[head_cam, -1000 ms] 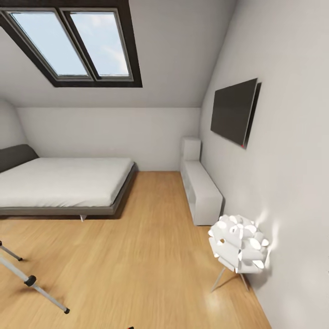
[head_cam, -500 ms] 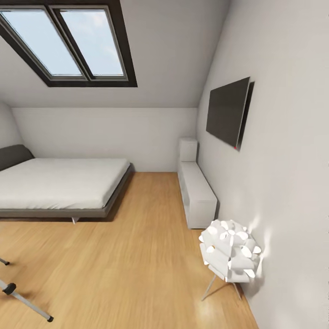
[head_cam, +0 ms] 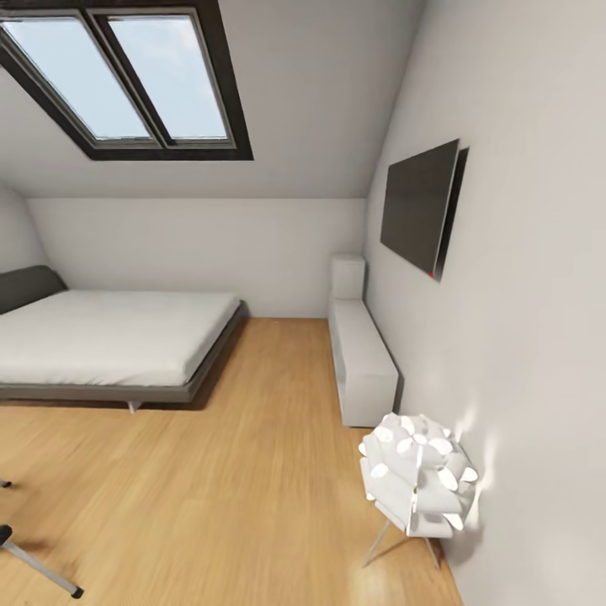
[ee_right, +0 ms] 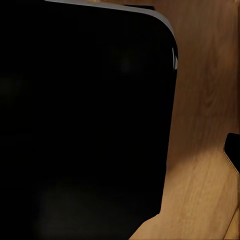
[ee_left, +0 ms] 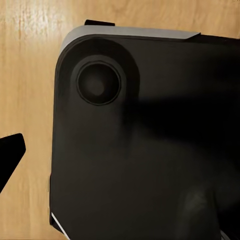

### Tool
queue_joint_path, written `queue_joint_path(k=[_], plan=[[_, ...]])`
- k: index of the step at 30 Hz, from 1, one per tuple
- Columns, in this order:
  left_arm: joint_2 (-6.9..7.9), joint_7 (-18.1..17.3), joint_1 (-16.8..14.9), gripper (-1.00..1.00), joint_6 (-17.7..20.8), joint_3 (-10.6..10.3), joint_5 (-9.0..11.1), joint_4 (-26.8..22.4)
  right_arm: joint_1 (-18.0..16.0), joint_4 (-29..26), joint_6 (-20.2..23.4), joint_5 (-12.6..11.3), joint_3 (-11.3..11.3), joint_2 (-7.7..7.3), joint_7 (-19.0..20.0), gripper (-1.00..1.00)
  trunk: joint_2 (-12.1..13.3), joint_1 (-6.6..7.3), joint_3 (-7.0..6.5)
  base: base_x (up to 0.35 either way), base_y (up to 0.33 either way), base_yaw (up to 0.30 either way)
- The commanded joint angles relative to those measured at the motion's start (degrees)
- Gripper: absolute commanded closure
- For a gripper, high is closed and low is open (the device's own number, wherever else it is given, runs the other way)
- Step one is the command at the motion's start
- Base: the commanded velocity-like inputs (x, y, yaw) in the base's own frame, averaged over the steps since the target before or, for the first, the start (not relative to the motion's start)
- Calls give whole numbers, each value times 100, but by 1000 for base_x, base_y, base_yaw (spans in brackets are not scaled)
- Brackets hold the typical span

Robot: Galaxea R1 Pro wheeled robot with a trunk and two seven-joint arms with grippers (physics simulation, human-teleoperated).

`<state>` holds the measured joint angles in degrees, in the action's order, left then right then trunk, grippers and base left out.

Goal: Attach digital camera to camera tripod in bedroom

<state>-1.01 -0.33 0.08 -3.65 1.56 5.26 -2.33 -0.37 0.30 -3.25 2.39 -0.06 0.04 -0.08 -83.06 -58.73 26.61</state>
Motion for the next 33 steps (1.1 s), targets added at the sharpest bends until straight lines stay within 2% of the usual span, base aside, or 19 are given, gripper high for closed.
queue_joint_path(k=[1,5,7,8,13,33], plan=[[1,-3,1,-100,-10,11,63,-5,-5,5,-18,25,1,-1,-1,-100,-2,0,5,21,-31,220],[4,-3,1,-100,-12,8,159,-5,-4,5,-18,25,12,-5,-1,-100,-2,0,5,8,-12,249],[6,-4,1,-100,-12,4,264,-5,-6,5,-18,29,13,-4,-1,-100,-2,0,5,2,-3,262],[10,-8,1,-100,-14,3,385,-5,-5,5,-18,31,14,-9,-1,-100,-2,0,5,1,-1,266],[19,-11,1,-100,-19,2,561,-5,-4,5,-18,39,15,-12,-1,-100,-2,0,5,0,-1,267],[25,-3,1,-100,-21,2,633,-5,-2,5,-18,42,15,-12,-1,-100,-2,0,5,0,0,267]])
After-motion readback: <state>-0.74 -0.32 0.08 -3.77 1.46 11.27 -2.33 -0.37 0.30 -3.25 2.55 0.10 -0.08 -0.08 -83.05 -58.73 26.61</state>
